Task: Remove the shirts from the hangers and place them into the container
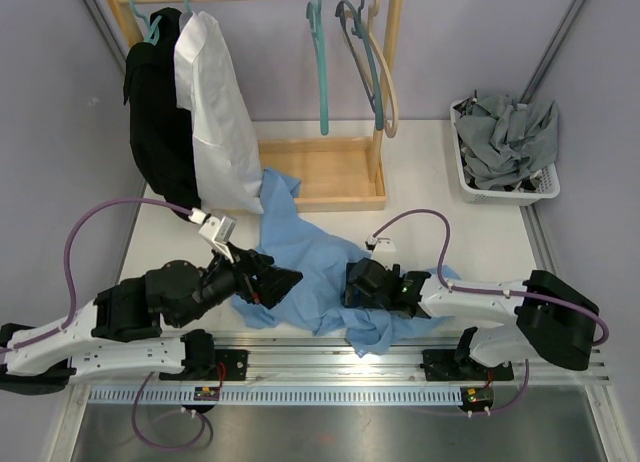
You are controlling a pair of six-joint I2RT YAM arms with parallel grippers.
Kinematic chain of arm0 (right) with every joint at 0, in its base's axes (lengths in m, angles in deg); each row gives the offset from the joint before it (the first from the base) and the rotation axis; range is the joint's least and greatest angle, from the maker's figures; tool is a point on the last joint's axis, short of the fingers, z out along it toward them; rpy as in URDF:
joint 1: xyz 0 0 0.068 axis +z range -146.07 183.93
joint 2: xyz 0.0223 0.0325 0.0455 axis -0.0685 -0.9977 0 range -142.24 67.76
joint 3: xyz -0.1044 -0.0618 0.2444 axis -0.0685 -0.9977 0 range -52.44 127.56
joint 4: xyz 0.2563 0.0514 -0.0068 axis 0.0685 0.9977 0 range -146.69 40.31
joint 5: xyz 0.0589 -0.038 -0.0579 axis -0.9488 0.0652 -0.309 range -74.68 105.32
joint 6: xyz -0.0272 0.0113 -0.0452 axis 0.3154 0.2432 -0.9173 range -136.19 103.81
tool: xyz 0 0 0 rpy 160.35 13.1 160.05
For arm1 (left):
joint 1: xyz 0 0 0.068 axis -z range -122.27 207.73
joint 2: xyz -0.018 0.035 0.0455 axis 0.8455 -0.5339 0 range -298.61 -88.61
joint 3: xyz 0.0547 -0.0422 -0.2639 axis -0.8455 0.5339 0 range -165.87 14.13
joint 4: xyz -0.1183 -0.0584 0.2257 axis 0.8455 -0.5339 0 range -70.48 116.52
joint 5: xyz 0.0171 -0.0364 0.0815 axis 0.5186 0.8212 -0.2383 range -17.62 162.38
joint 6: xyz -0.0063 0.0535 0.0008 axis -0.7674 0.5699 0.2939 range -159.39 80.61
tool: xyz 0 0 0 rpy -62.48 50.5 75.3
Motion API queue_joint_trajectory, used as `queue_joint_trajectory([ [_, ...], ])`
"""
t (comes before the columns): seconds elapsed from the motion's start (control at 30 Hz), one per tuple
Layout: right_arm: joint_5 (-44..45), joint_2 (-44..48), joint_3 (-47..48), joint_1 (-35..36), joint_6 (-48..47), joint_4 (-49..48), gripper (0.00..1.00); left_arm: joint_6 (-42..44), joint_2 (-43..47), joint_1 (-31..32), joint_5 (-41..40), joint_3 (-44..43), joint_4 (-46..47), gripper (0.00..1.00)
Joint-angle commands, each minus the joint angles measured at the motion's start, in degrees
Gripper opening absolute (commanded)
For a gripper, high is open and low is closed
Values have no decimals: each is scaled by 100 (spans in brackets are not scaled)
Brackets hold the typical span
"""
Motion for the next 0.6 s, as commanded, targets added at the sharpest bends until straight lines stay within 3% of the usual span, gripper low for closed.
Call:
queue_joint_trajectory([
  [0.0, -556, -564, -208, 29, 617, -510, 86, -93, 91, 29, -64, 56, 200, 99],
  [0.1, -178, -643, -146, 38, 714, -210, 72, -93, 153, 29, -81, 56, 174, 99],
  [0.17, 68, -548, -154, 38, 880, 0, 51, -101, 214, 29, -90, 65, 148, 99],
  [0.2, 165, -477, -155, 29, 942, 79, 14, -110, 232, 38, -90, 73, 139, 99],
  [0.23, 279, -381, -163, 38, 1090, 176, 2, -128, 249, 29, -99, 73, 130, 99],
  [0.43, 1412, 1156, 205, 38, 1417, 1642, 0, -172, 293, 29, -81, 82, 86, 99],
  [0.57, 2774, 2738, 1011, 29, 1733, 3178, 0, -172, 250, 29, -20, 56, 112, 99],
])
